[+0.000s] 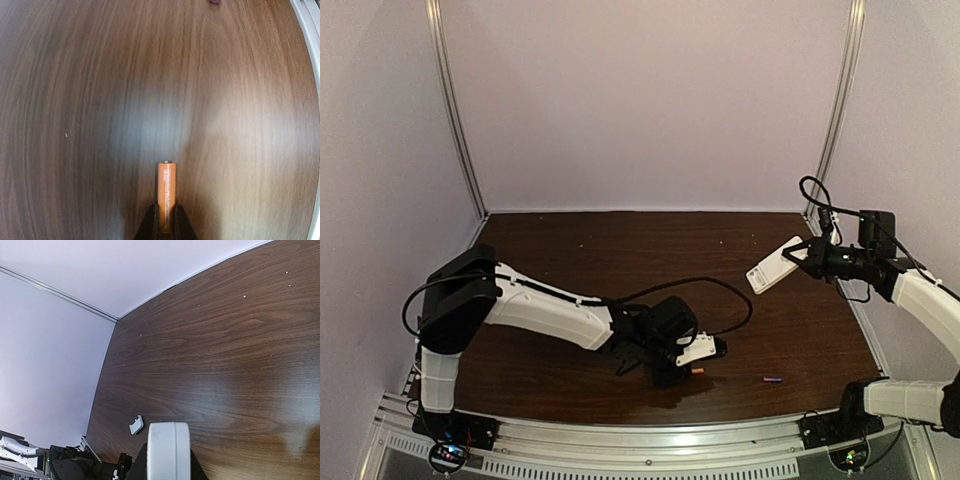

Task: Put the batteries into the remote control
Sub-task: Move the battery to the center of the board.

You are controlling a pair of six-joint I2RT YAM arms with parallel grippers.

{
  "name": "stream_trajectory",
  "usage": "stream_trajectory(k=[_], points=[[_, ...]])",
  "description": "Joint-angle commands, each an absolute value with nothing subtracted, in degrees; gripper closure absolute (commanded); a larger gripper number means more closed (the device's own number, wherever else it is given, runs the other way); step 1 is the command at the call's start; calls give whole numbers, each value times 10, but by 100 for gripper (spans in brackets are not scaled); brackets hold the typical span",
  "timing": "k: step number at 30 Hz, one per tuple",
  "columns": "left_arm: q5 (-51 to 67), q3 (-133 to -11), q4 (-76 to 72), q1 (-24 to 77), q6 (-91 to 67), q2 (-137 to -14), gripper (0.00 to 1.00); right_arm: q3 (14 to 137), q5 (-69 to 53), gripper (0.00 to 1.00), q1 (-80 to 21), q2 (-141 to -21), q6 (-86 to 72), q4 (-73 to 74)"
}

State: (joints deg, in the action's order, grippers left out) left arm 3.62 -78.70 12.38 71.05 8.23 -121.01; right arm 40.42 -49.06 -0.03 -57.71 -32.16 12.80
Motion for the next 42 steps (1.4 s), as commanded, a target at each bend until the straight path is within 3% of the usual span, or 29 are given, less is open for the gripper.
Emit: stream_trajectory(k=[1, 15, 20, 24, 38, 42], points=[[36, -728, 196, 712, 51, -1175, 100, 401, -530, 100, -25, -587, -334, 89], [34, -629, 278, 711, 48, -1105, 99, 425, -569, 100, -111, -629, -297, 142], [21, -637, 291, 711, 48, -1103, 75, 449, -547, 100, -120, -644, -257, 214], [12, -663, 301, 712, 48, -1104, 65, 465, -529, 100, -127, -654, -240, 256], [-11, -744, 321, 718, 65, -1150, 67, 468, -494, 100, -138, -671, -233, 289], [-14, -762, 321, 720, 68, -1167, 75, 465, -494, 100, -140, -674, -232, 291]])
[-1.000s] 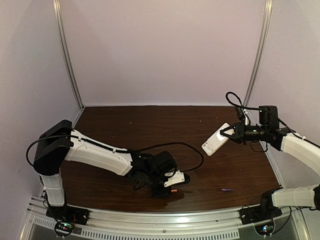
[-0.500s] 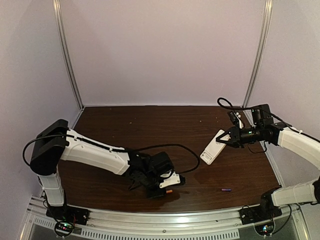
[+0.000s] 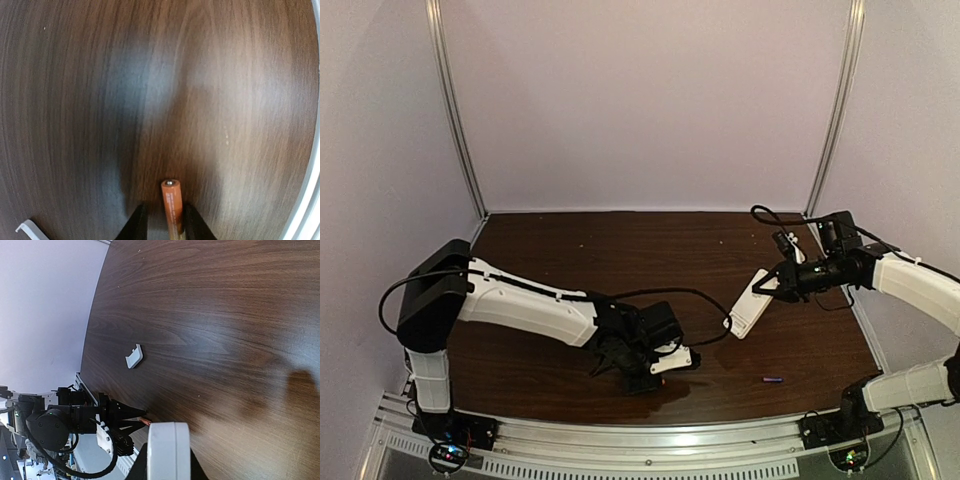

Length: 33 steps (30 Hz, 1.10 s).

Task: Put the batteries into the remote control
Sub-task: Move the battery to the center of the board, then pick up the battery from the center of the board, then place the battery in the battery compartment.

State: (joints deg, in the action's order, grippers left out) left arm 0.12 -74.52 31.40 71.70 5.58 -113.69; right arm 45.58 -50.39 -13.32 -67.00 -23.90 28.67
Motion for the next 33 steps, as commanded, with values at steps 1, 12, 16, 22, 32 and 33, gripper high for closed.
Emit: stream_trajectory(k=[1, 12, 16, 22, 32, 33], points=[[-13, -765, 322, 720, 69, -1170, 76, 464, -493, 100, -140, -674, -231, 293], [34, -757, 308, 720, 85, -1152, 100, 451, -489, 100, -167, -695, -245, 295], [52, -732, 256, 720, 96, -1083, 100, 446, -502, 100, -194, -716, -263, 284], [87, -686, 149, 722, 135, -984, 100, 460, -515, 100, -243, -747, -274, 277], [117, -691, 90, 750, 200, -965, 100, 507, -535, 100, -319, -790, -303, 232], [118, -693, 88, 751, 202, -966, 100, 510, -537, 100, -325, -793, -309, 227]])
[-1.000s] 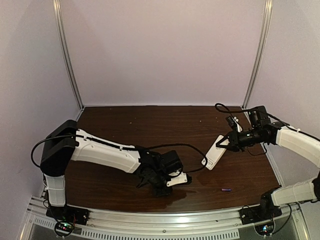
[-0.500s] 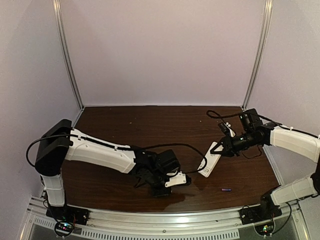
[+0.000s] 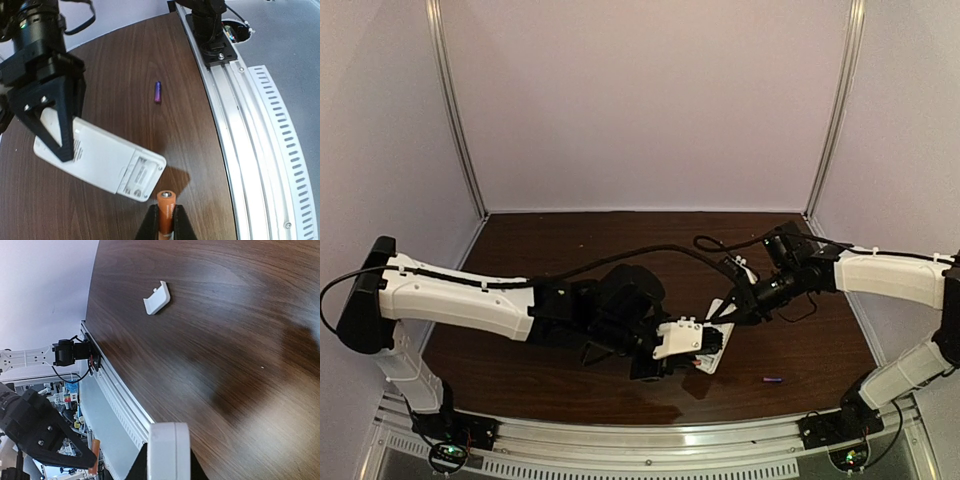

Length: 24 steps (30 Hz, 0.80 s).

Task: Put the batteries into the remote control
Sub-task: Place the battery in the battery compartment.

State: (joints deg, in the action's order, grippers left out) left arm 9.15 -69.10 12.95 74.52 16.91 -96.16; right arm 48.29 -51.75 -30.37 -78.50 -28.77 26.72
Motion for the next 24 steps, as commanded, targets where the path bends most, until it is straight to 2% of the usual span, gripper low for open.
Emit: stream_trajectory(k=[1, 24], points=[[119, -694, 87, 751, 203, -967, 100, 513, -538, 100, -330, -795, -313, 222], [95, -686, 76, 752, 210, -999, 100, 529, -572, 100, -384, -801, -338, 173]])
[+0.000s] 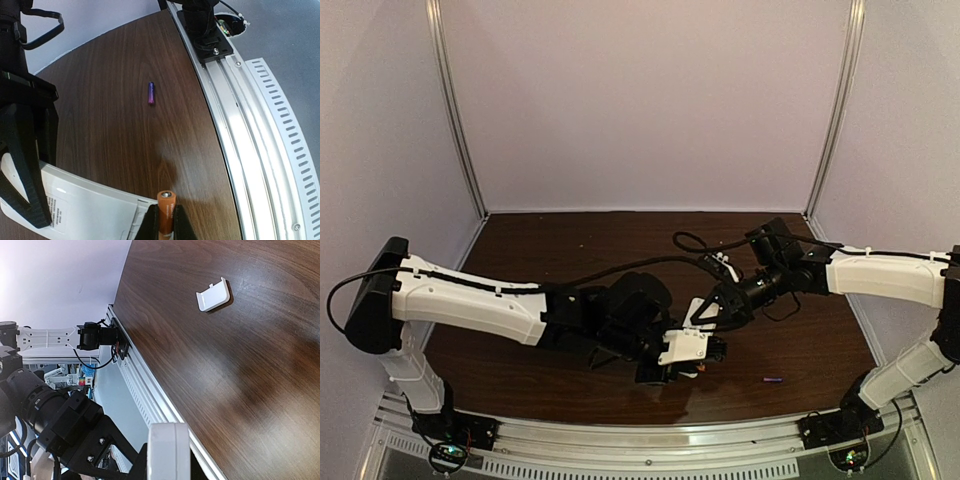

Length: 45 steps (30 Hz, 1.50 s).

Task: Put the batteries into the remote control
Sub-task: Place the battery in the battery compartment.

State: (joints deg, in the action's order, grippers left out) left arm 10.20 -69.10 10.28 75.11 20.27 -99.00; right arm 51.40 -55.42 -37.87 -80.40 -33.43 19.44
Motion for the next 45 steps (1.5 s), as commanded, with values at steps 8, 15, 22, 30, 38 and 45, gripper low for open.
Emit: stream_trajectory(k=[8, 15, 22, 30, 38, 45], points=[[82, -671, 75, 752, 214, -997, 100, 528, -589, 100, -385, -792, -333, 167], [83, -657, 80, 752, 212, -987, 100, 525, -599, 100, -385, -782, -330, 163], [80, -641, 74, 748, 213, -972, 100, 527, -613, 100, -386, -777, -329, 161], [79, -635, 74, 745, 216, -968, 100, 525, -629, 100, -387, -772, -332, 158], [67, -634, 85, 745, 218, -969, 91, 524, -636, 100, -387, -772, -341, 149], [50, -638, 98, 745, 221, -972, 85, 525, -636, 100, -387, -775, -339, 152]])
